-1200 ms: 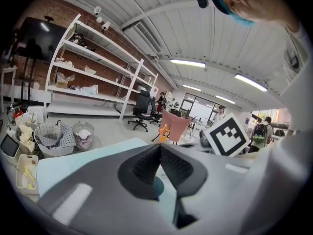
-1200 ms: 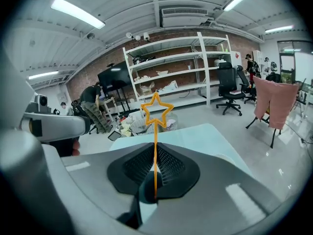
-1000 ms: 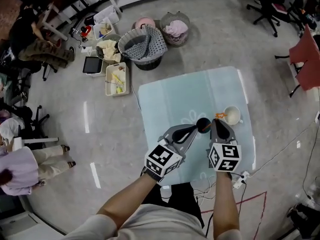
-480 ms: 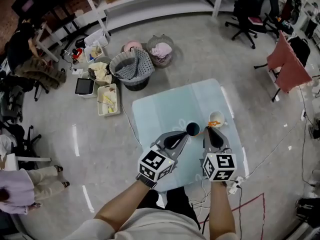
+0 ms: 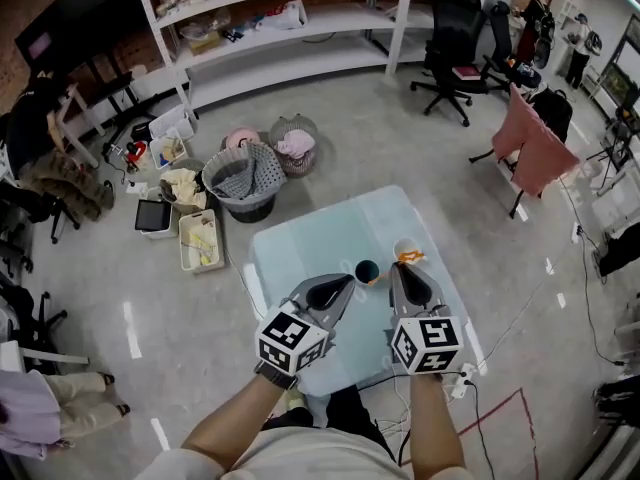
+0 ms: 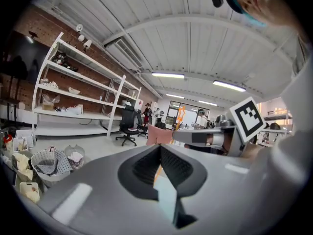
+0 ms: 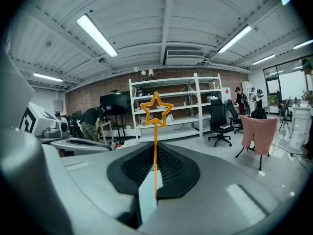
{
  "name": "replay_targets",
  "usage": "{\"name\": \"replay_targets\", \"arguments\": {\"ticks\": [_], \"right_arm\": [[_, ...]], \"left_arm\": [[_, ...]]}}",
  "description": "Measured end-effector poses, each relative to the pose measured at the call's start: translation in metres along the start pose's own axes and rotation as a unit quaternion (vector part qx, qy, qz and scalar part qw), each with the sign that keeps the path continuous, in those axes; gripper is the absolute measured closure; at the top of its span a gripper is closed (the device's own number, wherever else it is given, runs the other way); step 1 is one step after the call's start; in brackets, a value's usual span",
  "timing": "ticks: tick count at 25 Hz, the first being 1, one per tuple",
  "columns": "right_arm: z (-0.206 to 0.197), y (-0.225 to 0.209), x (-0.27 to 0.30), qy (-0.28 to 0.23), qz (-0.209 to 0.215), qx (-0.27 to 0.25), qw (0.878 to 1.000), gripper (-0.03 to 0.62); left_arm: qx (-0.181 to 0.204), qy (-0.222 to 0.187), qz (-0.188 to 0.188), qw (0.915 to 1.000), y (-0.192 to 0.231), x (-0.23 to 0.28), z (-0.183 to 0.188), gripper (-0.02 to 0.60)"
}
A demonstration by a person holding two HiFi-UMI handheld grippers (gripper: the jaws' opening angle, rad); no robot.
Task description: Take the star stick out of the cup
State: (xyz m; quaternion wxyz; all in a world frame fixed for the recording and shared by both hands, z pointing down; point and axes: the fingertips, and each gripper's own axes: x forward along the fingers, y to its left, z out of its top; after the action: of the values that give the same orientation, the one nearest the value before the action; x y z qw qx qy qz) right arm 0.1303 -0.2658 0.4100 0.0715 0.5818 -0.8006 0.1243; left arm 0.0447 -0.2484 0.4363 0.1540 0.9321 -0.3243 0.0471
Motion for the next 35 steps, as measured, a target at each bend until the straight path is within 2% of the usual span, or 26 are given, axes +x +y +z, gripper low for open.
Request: {"name": "replay_targets", "arguments": {"ticks": [5, 17, 26, 35], "right_arm": [[0.021, 0.021, -0.021, -0.019, -0.01, -0.007, 1.0, 0.566], [0.084, 0.048, -0.067, -0.081, -0.031, -0.034, 0.996, 0.566], [0.101, 0.055, -0.089, -0.109, -0.041, -0.041, 0.992, 0.566], [0.107, 0.059, -0.098, -0.112, -0.046, -0.051, 0.991, 0.568]], "left_arm": [[0.001, -0.013, -0.002, 0.9999, -0.003, -0.029, 0.021, 0.575], [0.033, -0.071, -0.011, 0.9969, -0.018, -0.071, 0.094, 0.575], [0.051, -0.095, -0.005, 0.9942, -0.023, -0.089, 0.115, 0.575], [0.054, -0.106, -0.003, 0.9929, -0.028, -0.097, 0.124, 0.575]]}}
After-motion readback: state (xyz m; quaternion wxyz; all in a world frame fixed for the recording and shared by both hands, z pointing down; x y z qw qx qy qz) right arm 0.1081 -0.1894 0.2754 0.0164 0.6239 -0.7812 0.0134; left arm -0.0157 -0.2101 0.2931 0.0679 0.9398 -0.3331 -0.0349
